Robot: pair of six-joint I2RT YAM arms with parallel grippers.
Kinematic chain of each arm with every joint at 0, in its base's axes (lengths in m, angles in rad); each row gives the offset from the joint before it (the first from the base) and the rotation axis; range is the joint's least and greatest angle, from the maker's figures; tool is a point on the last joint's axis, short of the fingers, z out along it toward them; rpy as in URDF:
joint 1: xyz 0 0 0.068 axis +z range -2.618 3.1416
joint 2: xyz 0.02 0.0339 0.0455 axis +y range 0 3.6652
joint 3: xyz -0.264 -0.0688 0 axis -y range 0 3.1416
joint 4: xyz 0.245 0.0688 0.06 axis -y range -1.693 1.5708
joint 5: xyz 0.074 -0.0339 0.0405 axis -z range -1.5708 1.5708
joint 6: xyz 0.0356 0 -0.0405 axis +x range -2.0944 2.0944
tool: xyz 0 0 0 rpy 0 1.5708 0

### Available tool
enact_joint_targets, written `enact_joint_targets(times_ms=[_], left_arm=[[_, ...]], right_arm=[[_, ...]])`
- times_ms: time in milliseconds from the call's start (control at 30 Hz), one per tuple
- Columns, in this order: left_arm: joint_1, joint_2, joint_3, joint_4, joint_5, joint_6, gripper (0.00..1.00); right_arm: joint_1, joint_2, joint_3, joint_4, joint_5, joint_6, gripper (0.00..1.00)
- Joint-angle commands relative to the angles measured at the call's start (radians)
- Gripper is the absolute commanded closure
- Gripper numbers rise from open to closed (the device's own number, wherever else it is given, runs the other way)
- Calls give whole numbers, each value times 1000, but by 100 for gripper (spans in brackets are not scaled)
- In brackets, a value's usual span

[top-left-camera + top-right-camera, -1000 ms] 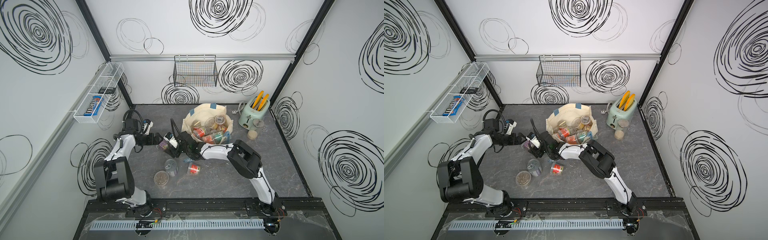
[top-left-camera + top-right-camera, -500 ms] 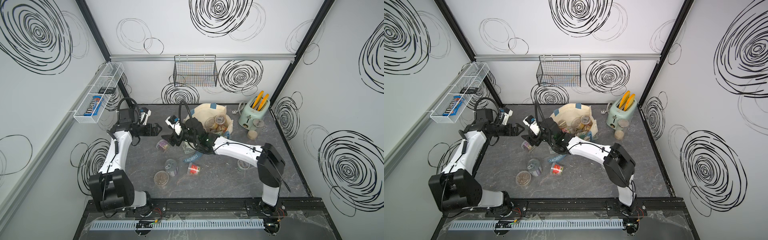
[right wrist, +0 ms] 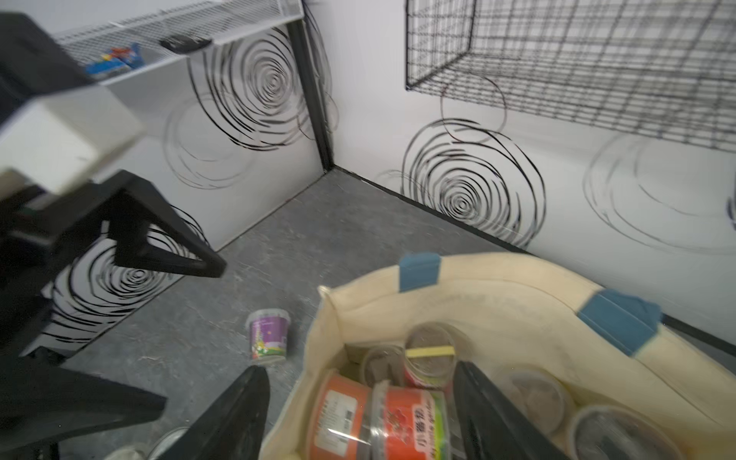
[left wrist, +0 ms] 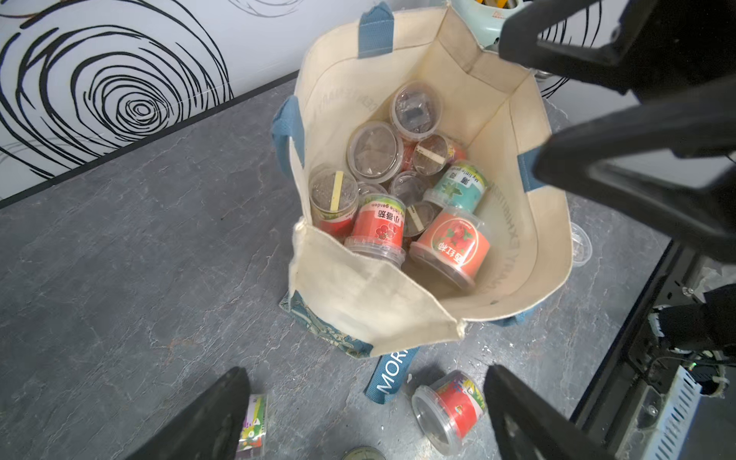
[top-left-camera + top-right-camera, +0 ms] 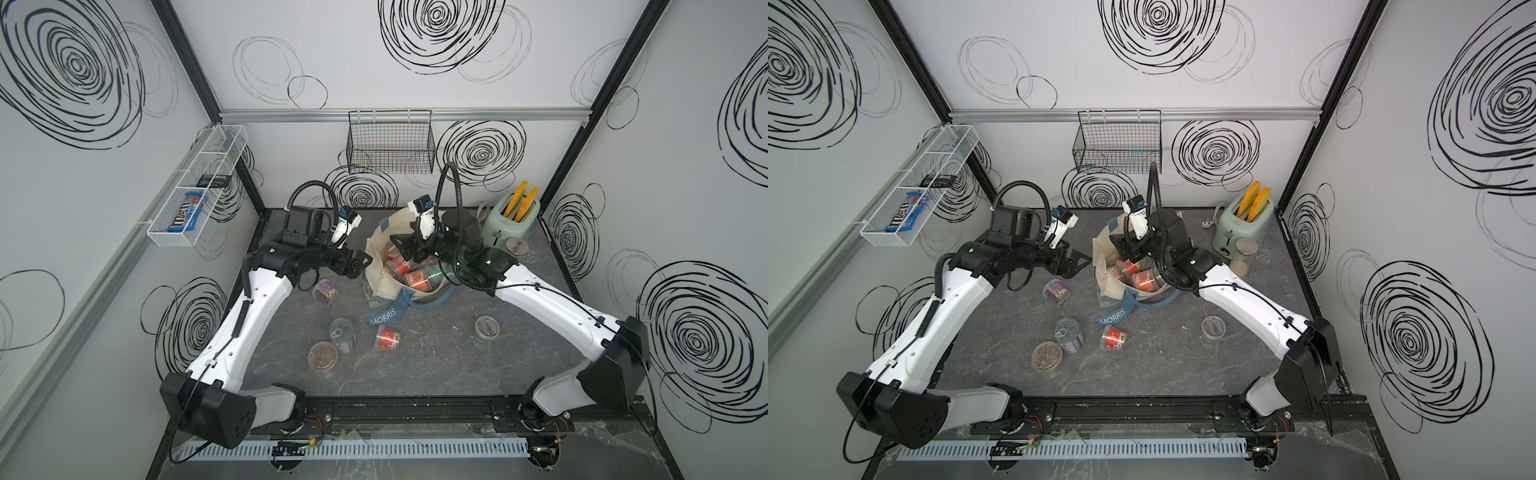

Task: Take out the seed jars from the canvas bag
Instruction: Adjust the canvas bag at the center of the board.

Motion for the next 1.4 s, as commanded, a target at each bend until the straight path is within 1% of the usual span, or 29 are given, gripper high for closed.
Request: enact_joint_targets(times_ms=[0, 100, 133, 200, 267, 400, 433, 500, 600, 733, 800, 967, 1100, 1233, 1267, 1300, 1367], left_arm=[[-56, 52, 28, 50, -114, -33, 4], [-117, 95, 69, 56, -203, -11, 4], [-133, 107, 88, 52, -211, 6, 4], [-159, 129, 127, 36, -195, 51, 4], [-178, 147, 143, 48, -216, 52, 4], [-171, 173, 143, 99, -299, -35, 4], [-164, 176, 141, 111, -302, -43, 4], [-145, 181, 145, 128, -265, -17, 4], [-118, 198, 174, 164, -211, 49, 4], [-99, 256, 219, 206, -223, 68, 4], [-87, 289, 230, 222, -214, 70, 4], [-70, 370, 269, 218, -166, 79, 4], [-52, 419, 270, 235, -104, 53, 4], [-50, 477, 292, 212, -69, 40, 3], [-49, 491, 305, 193, -59, 42, 10], [-49, 507, 326, 166, -50, 43, 19], [-47, 537, 367, 115, -43, 34, 43]], right_arm=[[-37, 26, 40, -185, -3, 54, 23], [-78, 73, 126, -320, -14, 107, 23], [-86, 89, 162, -376, -5, 113, 22], [-95, 120, 246, -517, 42, 104, 22], [-99, 138, 323, -645, 124, 93, 21], [-119, 134, 416, -774, 212, 74, 19], [-127, 133, 430, -797, 236, 85, 19], [-137, 128, 439, -827, 263, 122, 19], [-140, 109, 417, -843, 302, 242, 18], [-156, 67, 338, -832, 315, 436, 17], [-178, 53, 295, -817, 310, 479, 17], [-238, 16, 163, -718, 148, 536, 20], [-258, -1, 73, -627, 133, 568, 26], [-294, 24, 51, -569, 118, 562, 35], [-296, 31, 53, -560, 120, 553, 35], [-302, 39, 59, -556, 124, 548, 38], [-307, 48, 66, -530, 122, 515, 55]])
